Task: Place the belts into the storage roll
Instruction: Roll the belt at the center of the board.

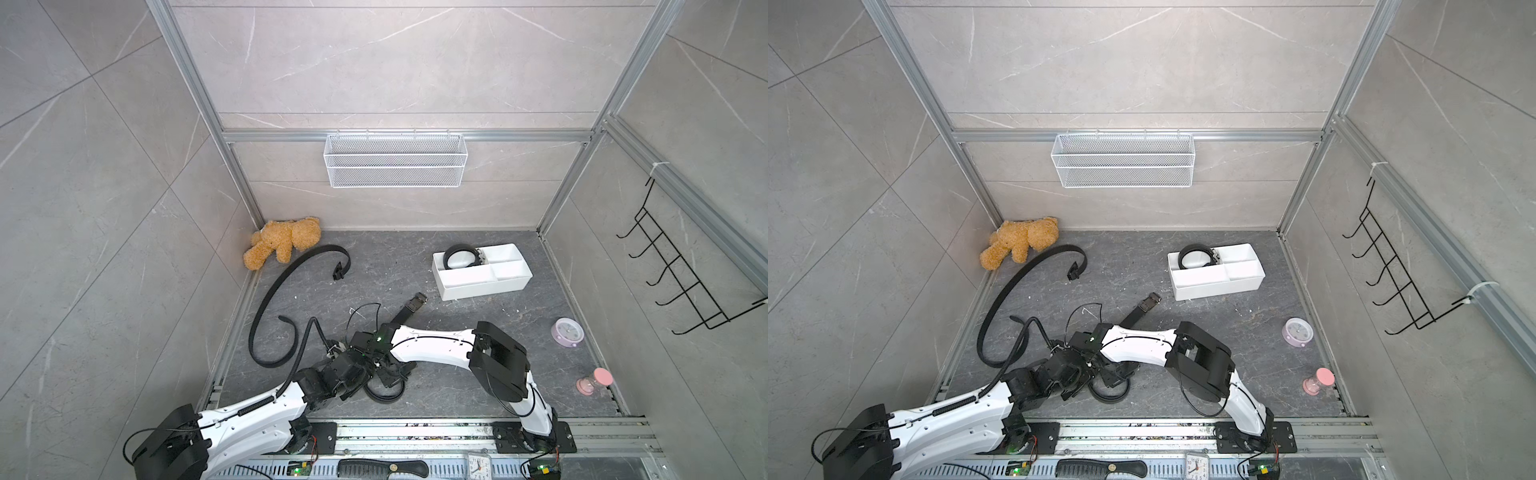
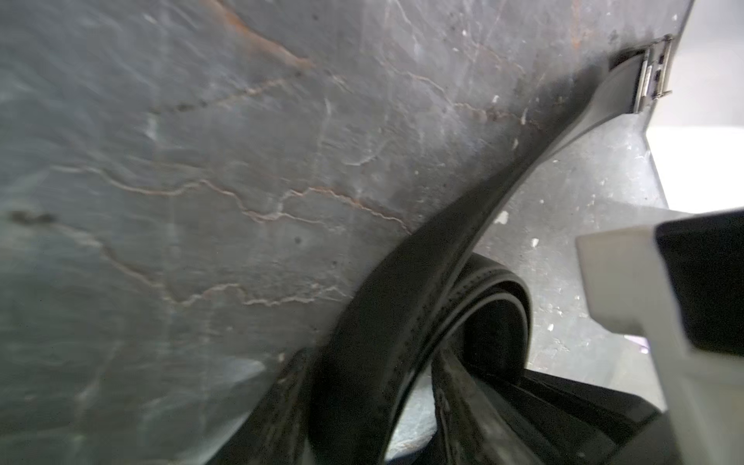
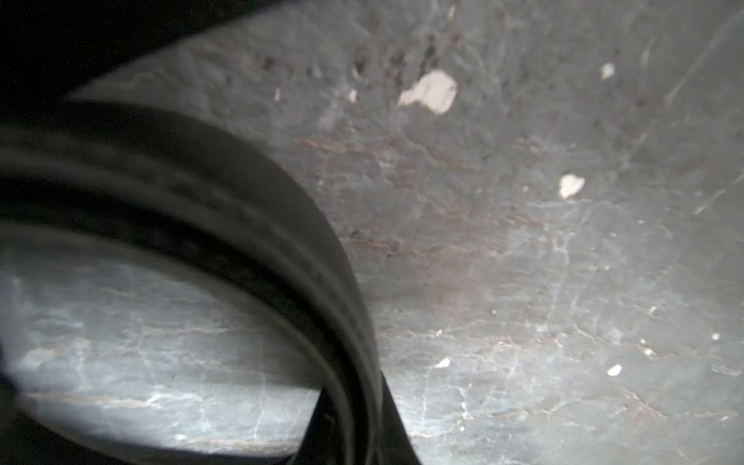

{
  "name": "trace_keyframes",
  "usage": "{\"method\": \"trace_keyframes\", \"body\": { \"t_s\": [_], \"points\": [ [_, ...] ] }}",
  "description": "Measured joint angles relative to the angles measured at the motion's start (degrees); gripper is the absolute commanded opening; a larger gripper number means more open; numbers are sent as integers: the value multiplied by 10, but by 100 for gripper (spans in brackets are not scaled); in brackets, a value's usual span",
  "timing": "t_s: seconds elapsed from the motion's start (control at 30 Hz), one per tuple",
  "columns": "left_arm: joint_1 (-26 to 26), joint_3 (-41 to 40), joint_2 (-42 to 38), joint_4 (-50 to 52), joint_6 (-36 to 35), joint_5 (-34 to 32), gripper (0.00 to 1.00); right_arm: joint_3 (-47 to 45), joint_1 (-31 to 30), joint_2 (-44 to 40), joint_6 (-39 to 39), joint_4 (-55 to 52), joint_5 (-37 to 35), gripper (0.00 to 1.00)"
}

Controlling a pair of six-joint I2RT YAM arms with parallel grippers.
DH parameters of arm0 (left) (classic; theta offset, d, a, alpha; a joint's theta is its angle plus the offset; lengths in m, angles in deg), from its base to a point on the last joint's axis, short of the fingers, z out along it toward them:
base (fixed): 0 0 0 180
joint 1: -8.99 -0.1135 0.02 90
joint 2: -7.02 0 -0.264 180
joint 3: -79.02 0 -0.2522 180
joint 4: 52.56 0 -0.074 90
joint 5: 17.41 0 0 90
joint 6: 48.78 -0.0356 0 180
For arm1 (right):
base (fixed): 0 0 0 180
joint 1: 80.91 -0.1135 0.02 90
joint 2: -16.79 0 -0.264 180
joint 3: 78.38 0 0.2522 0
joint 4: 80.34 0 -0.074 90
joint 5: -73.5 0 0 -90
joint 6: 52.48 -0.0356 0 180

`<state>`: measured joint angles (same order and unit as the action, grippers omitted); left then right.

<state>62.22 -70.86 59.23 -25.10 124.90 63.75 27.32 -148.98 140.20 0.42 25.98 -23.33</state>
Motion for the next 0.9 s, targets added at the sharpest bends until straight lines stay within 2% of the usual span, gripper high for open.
{"method": "trace_keyframes", "body": {
  "t_s": [0.27, 0.3, 0.37, 0.4, 0.47, 0.6, 0.7, 0.9],
  "points": [
    [2, -5, -15, 19, 14, -1, 40, 0, -4, 0, -7, 3, -6, 13],
    [1, -5, -11, 17, 14, 0, 34, 0, -4, 0, -7, 3, -6, 13],
    [0, -6, 3, 3, 12, 0, 13, 0, -4, 0, -9, 5, -5, 14],
    [-1, -5, 9, -3, 13, 1, 7, 0, -3, 0, -9, 9, -4, 15],
    [-2, 0, 17, -2, 6, 4, 0, 0, -1, 0, -9, 17, -2, 17],
    [-8, 14, 32, 15, -4, 5, 0, -2, 6, -3, -9, 14, 2, 32],
    [-15, 28, 45, 31, -15, 4, 0, -10, 13, -10, -8, 15, 2, 52],
    [-46, 77, 76, 102, -88, 2, 0, -62, 36, -50, -9, 52, 21, 64]
  ]
}}
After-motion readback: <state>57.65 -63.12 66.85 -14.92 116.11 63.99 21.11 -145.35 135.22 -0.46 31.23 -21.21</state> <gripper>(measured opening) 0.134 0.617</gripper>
